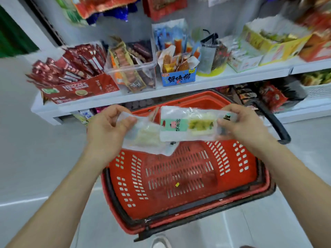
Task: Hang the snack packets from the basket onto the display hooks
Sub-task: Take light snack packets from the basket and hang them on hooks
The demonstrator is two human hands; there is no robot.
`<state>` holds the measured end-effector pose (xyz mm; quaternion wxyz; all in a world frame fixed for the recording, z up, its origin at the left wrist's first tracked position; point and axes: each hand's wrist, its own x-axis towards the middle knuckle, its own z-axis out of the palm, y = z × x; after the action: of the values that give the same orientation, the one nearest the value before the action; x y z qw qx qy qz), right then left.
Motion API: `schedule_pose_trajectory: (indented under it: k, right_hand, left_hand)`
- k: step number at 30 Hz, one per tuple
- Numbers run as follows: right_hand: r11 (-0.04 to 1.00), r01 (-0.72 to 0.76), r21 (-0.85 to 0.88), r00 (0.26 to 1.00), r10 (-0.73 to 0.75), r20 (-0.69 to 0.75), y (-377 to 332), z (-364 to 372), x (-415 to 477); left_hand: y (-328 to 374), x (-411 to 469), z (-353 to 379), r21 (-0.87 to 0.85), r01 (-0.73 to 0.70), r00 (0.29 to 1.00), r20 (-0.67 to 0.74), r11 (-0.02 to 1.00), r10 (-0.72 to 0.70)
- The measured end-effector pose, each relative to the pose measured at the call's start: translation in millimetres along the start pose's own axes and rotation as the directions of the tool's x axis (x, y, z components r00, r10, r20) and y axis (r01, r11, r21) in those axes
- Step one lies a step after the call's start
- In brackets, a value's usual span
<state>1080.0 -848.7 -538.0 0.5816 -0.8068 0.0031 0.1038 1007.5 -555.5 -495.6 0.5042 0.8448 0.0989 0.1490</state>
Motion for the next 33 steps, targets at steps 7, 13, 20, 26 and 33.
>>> schedule_pose_trajectory:
  k: [7,13,20,26,33]
  right_hand:
    - [0.955,0.082,-0.284,0.984,-0.123,-0.127,-183,-55,-66]
    - [0.817,0.222,-0.533,0.947,-0.311,-0.082,-367,-110,-117]
    - [0.736,0.319,-0.596,0.913,-0.407,-0.013,-551,-157,-162]
    - [0.696,0.387,-0.604,0.883,-0.468,0.027,-621,-176,-170]
    - [0.766,0.469,-0.439,0.831,-0.552,-0.075,-660,-201,-155]
  left_hand:
    - [177,8,-92,0.075,-0.137,0.987,0.091,0.988,0.13]
    - [327,21,-178,0.122,-0.243,0.968,0.099,0.962,0.231]
    - [475,41,-256,0.211,-0.486,0.863,0.268,0.848,0.428]
    - [538,59,-290,0.276,-0.717,0.697,0.299,0.64,0.652]
    - [592,75,-251,0.157,-0.717,0.682,0.355,0.679,0.639]
